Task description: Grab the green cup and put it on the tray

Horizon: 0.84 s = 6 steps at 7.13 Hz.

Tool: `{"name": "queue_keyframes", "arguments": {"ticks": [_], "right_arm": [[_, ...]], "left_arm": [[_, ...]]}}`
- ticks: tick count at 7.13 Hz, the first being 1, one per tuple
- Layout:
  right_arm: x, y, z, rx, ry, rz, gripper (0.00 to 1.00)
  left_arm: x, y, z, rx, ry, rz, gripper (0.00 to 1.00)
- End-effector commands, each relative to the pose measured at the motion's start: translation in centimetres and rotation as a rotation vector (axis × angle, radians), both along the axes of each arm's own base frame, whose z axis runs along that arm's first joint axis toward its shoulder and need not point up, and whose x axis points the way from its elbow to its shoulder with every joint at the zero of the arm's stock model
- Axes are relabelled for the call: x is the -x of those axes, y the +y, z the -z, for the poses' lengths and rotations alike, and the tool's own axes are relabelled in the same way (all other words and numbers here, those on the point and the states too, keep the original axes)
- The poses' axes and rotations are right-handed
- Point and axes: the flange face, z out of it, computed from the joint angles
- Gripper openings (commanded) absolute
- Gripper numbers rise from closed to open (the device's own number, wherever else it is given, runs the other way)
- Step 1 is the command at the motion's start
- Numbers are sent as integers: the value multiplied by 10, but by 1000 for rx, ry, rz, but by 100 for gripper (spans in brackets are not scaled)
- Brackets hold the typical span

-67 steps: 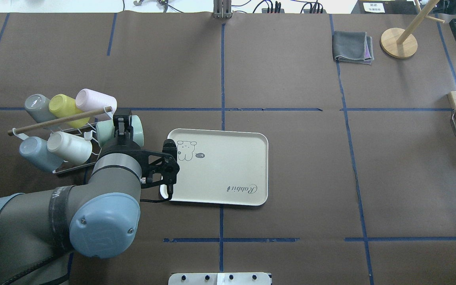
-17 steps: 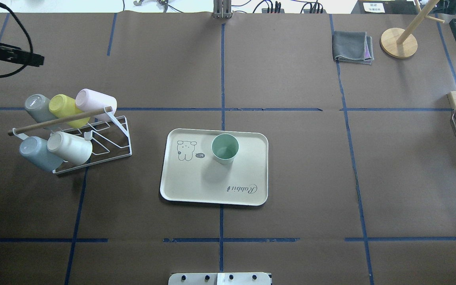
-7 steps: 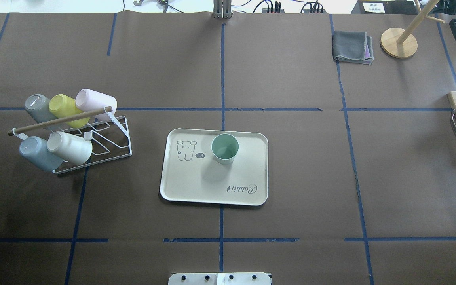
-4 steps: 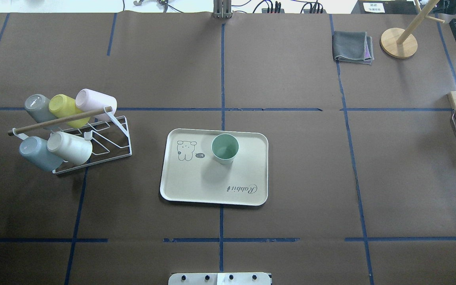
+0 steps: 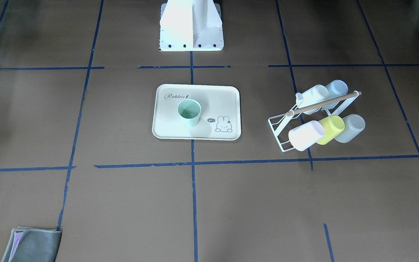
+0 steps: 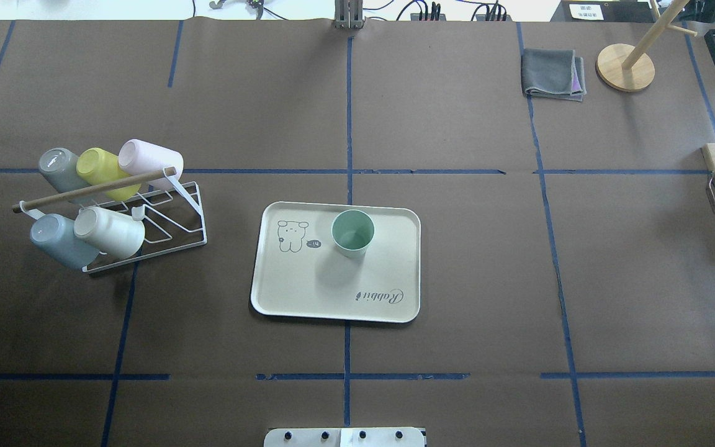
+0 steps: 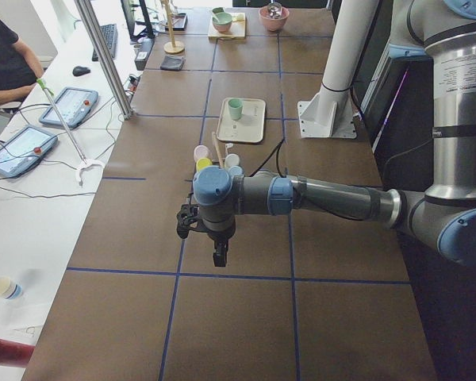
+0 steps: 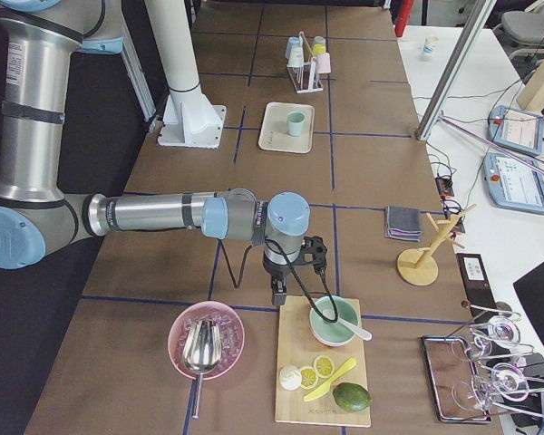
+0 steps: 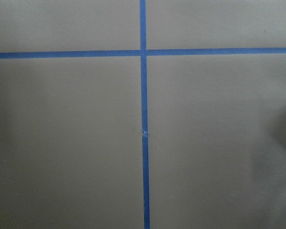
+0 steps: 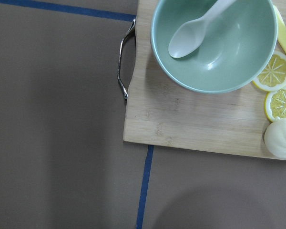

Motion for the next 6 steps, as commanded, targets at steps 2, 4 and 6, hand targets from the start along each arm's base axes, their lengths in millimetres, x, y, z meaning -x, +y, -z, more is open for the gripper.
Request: {"name": "queue_keyframes", "arguments": {"ticks": [2,4,6], "right_arm": [[0,-5,-2,-16,3,19,100],[0,-5,-3,-13,1,21,100],[0,-10,-2,-17,1,19,100]], "left_arm": [[-3,-2,0,-43,3,-7,100],[-2,0,-17,-4,-1,-5,100],[1,10,-33,26,-9,-6,100]]}}
